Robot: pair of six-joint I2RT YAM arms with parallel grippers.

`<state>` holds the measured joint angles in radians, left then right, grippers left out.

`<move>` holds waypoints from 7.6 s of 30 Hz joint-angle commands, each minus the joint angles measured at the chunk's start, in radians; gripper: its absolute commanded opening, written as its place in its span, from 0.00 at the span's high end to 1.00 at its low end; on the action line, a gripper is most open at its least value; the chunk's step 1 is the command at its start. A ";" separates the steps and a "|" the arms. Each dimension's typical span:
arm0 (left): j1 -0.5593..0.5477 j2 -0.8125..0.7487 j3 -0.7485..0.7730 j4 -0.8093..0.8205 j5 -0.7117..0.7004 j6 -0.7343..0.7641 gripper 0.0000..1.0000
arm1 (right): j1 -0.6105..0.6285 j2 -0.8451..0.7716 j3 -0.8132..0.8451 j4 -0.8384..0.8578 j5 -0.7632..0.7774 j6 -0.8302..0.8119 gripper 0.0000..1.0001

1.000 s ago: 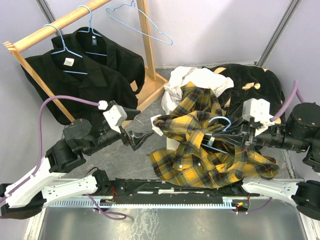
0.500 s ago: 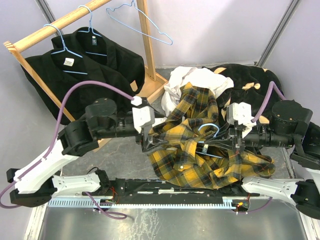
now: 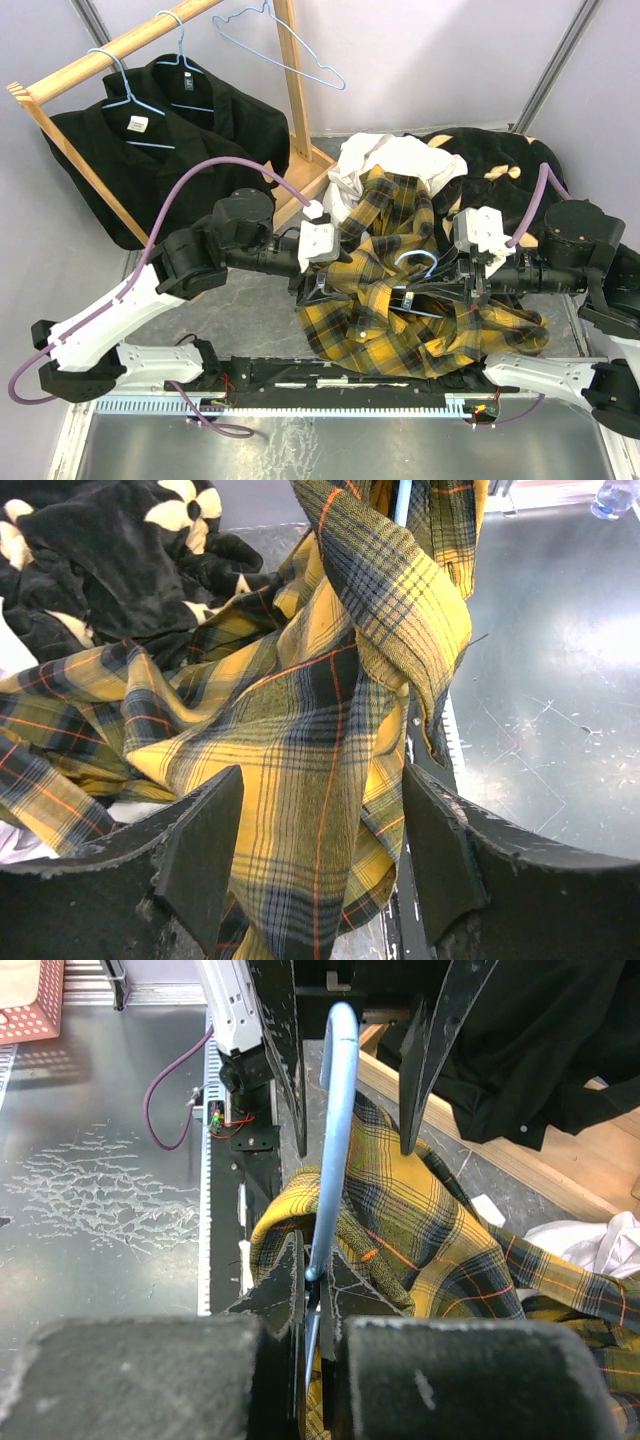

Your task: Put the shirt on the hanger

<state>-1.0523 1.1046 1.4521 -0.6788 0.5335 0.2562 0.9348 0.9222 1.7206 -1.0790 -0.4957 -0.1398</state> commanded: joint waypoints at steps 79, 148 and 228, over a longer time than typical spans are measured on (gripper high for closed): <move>-0.030 -0.248 -0.050 -0.125 -0.138 0.126 0.97 | 0.001 -0.057 -0.090 -0.149 0.082 0.034 0.41; -0.029 -0.499 -0.473 0.190 -0.914 -0.464 0.00 | 0.001 0.058 -0.149 -0.007 0.815 0.296 1.00; -0.029 -0.429 -0.534 -0.048 -0.926 -0.732 0.04 | -0.325 0.657 0.796 0.660 0.535 -0.422 1.00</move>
<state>-1.0794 0.6758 0.8936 -0.7326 -0.3897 -0.4274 0.6239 1.6184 2.5370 -0.5701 0.0700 -0.5133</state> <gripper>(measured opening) 0.967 0.046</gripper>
